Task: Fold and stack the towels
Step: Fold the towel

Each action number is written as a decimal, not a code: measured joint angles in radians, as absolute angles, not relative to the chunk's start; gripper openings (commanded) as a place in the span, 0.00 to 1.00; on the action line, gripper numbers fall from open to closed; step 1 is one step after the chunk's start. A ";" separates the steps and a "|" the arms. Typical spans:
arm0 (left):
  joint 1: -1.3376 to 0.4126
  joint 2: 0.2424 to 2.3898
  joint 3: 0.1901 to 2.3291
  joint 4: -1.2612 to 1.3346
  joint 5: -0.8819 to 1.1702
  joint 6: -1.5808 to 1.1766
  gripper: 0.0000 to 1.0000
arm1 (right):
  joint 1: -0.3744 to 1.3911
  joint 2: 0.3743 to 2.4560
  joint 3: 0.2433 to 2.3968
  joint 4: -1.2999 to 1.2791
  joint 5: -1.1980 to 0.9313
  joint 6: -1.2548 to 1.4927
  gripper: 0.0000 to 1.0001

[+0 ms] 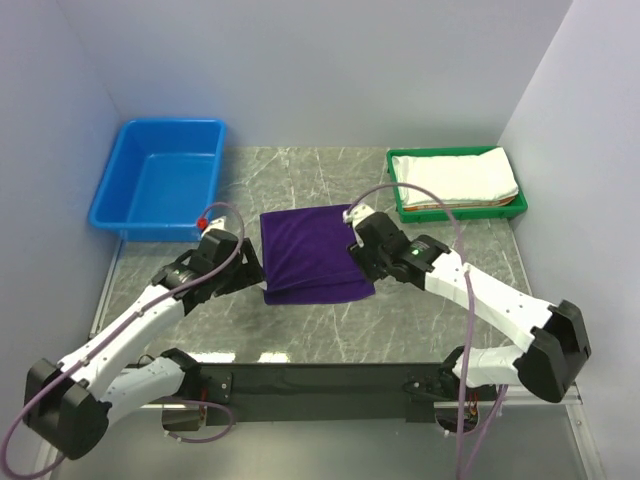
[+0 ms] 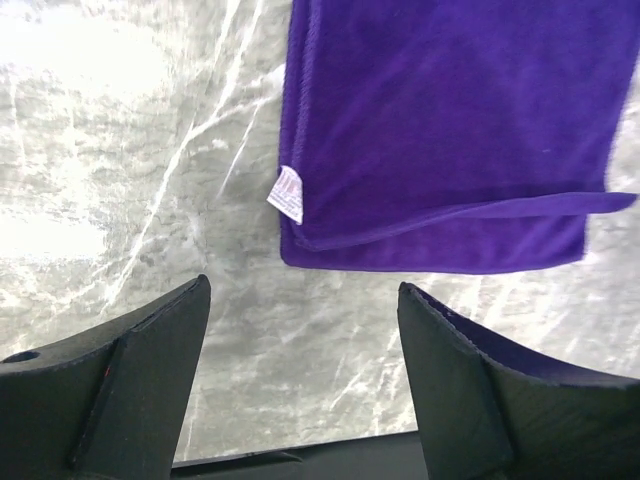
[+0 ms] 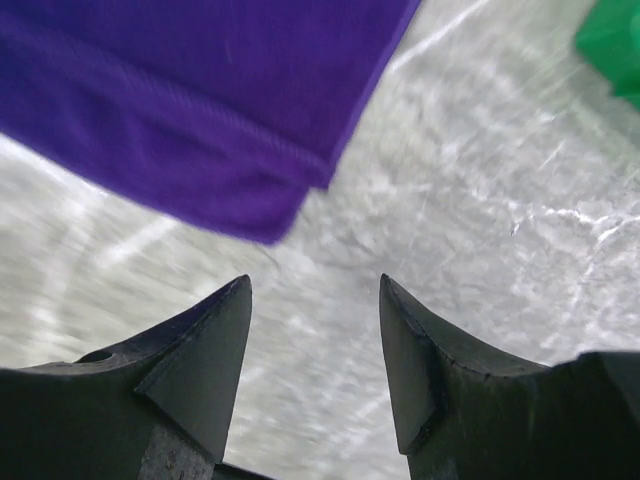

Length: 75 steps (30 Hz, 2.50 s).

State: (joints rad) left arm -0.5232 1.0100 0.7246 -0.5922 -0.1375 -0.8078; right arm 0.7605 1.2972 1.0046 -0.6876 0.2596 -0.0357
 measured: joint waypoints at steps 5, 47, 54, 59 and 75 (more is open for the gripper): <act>-0.524 0.988 0.741 -0.603 -0.142 -0.810 0.81 | 0.731 1.282 1.044 -0.620 0.263 0.109 0.57; -0.525 1.221 0.619 -0.398 -0.127 -0.899 0.58 | 0.397 1.240 0.592 -0.203 -0.065 0.636 0.42; -0.525 1.234 0.619 -0.385 -0.127 -0.904 0.59 | 0.380 1.315 0.553 -0.096 -0.177 0.715 0.42; -0.525 1.243 0.619 -0.380 -0.127 -0.904 0.59 | 0.379 1.359 0.550 -0.055 -0.210 0.739 0.42; -0.525 1.263 0.619 -0.370 -0.117 -0.904 0.58 | 0.372 1.391 0.549 -0.010 -0.228 0.751 0.07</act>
